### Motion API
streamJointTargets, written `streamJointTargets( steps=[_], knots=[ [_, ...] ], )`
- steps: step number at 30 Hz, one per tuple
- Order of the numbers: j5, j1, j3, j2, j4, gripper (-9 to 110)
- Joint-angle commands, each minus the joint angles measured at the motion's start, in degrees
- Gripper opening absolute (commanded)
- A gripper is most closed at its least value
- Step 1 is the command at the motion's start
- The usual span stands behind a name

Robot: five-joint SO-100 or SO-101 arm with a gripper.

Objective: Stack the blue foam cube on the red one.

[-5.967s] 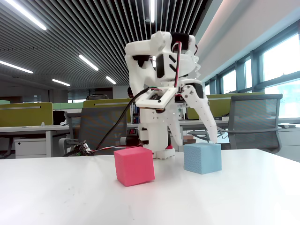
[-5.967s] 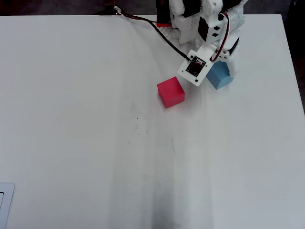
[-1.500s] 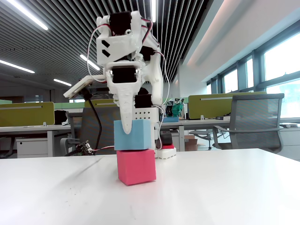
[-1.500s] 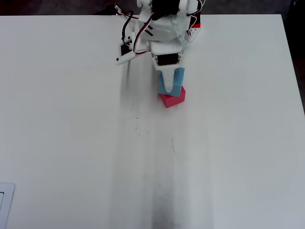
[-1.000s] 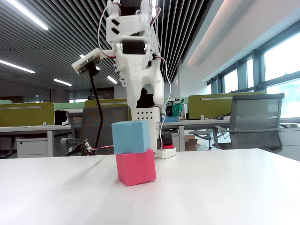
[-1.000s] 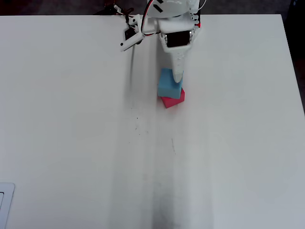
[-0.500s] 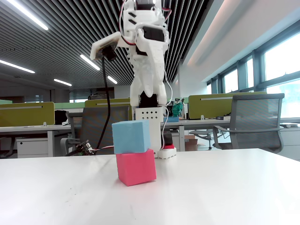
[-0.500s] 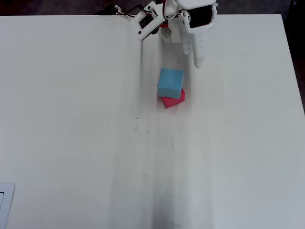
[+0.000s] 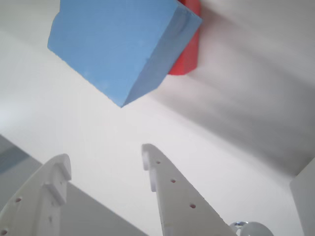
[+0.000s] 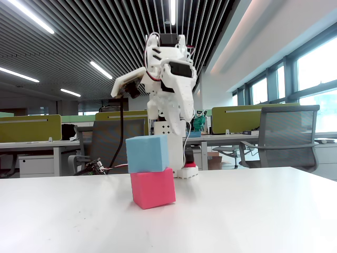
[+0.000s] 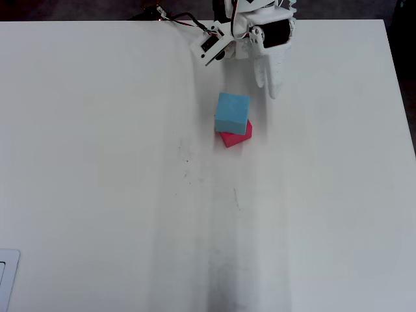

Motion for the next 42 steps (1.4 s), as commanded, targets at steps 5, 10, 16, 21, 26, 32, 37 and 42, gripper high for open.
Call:
streamJointTargets(
  steps=[5,10,16,21,26,32,37,42],
  knots=[
    [1.8,-2.4,8.7,11.0,-2.8,17],
    [2.1,-2.3,13.2,17.0,-2.5,17],
    [3.0,-1.7,14.8,20.1,-1.1,17],
    [3.4,0.1,16.9,20.1,0.2,17],
    [4.2,1.2,17.8,20.1,-1.2,17],
    [4.2,1.8,18.1,20.2,-2.4,17],
    [4.2,2.1,18.2,20.2,-2.5,17],
    [4.2,2.1,18.2,20.2,-2.5,18]
  ],
)
